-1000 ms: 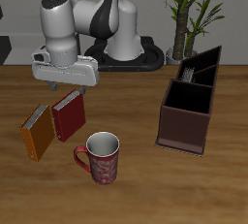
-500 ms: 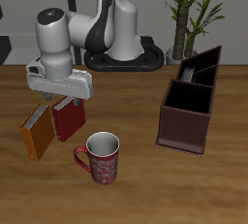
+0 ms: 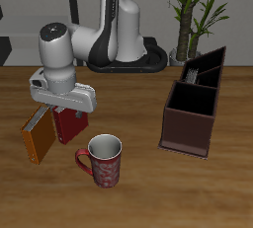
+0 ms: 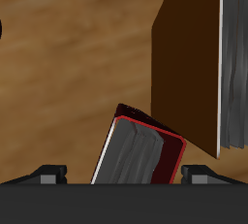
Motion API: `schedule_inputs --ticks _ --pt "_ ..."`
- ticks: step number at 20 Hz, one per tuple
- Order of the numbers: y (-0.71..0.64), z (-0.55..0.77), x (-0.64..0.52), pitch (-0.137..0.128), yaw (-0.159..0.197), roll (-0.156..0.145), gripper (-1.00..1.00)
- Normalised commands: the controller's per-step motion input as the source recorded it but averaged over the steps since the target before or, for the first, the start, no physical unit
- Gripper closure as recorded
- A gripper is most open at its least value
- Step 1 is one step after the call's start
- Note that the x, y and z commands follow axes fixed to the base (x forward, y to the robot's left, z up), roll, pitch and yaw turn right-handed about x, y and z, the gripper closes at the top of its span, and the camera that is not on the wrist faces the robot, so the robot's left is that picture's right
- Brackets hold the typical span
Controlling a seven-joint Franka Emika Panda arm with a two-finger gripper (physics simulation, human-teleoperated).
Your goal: Place the striped book into the left desk caddy's front compartment and place the red book into the left desk caddy's left compartment and place the orange book into the left desk caddy's back compartment
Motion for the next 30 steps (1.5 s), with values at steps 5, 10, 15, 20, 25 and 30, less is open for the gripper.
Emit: schedule_inputs --ticks 5,10,15,20,25,30 --pt "0.01 -0.16 0.01 0.006 -0.034 0.010 1.00" --pt "0.18 0.06 -0.07 -0.017 0.005 0.038 1.00" --pt "0.25 0.29 -0.14 -0.039 0.021 0.034 1.00" --pt "0.41 0.51 -0.38 -0.066 0.042 0.023 1.00" --pt "0.31 0.36 -0.47 -0.052 0.045 -0.031 1.00" --pt "0.13 0.28 -0.36 -0.063 0.031 -0.046 1.00"
